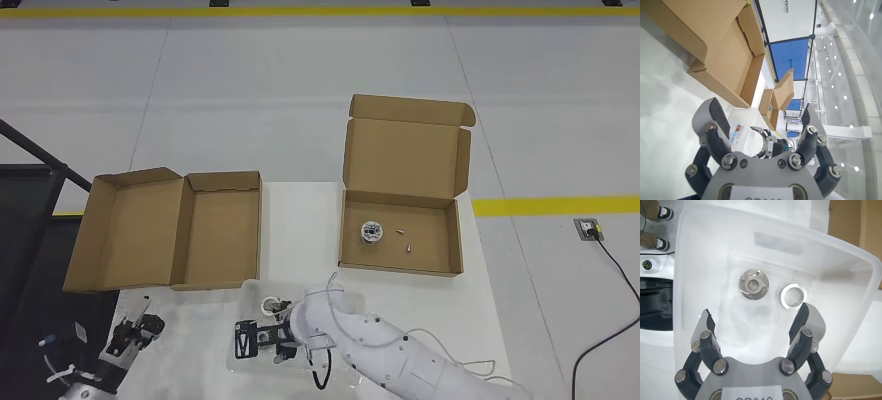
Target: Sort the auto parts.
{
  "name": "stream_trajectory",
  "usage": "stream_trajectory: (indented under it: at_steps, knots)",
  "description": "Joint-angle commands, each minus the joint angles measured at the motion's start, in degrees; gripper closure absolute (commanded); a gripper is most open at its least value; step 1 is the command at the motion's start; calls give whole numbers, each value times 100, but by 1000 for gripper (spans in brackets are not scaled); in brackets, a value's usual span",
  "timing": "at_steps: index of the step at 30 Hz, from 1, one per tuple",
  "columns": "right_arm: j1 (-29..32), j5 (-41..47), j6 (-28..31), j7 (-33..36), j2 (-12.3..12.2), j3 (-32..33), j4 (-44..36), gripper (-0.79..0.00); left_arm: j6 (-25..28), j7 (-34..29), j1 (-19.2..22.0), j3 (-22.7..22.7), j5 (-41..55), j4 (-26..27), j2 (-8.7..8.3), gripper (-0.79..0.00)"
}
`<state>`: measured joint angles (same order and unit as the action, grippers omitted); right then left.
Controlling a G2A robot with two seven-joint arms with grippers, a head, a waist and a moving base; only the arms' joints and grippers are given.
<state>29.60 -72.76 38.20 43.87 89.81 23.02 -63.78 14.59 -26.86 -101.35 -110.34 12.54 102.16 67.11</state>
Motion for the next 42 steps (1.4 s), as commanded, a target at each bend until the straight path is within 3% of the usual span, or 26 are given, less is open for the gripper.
stream_trajectory:
  at_steps: [1,17,29,40,42]
  knots:
    - [-50,-47,-47,-63,76,-57,141,-785,1,-124,-10,35,-15,3,-5,-785]
    - [-352,-313,-368,-282,648,-307,1217,-717,324,-937,-173,308,-368,172,-46,-785]
    - [-294,-722,-409,-873,671,-150,1378,-662,360,-993,-56,740,-735,59,-57,-785]
    - [-232,-1029,-461,-921,705,-46,1492,-499,397,-1110,-57,797,-715,62,-87,-785]
    - [-218,-1077,-484,-920,713,-26,1506,-434,407,-1135,-75,800,-717,74,-93,-785]
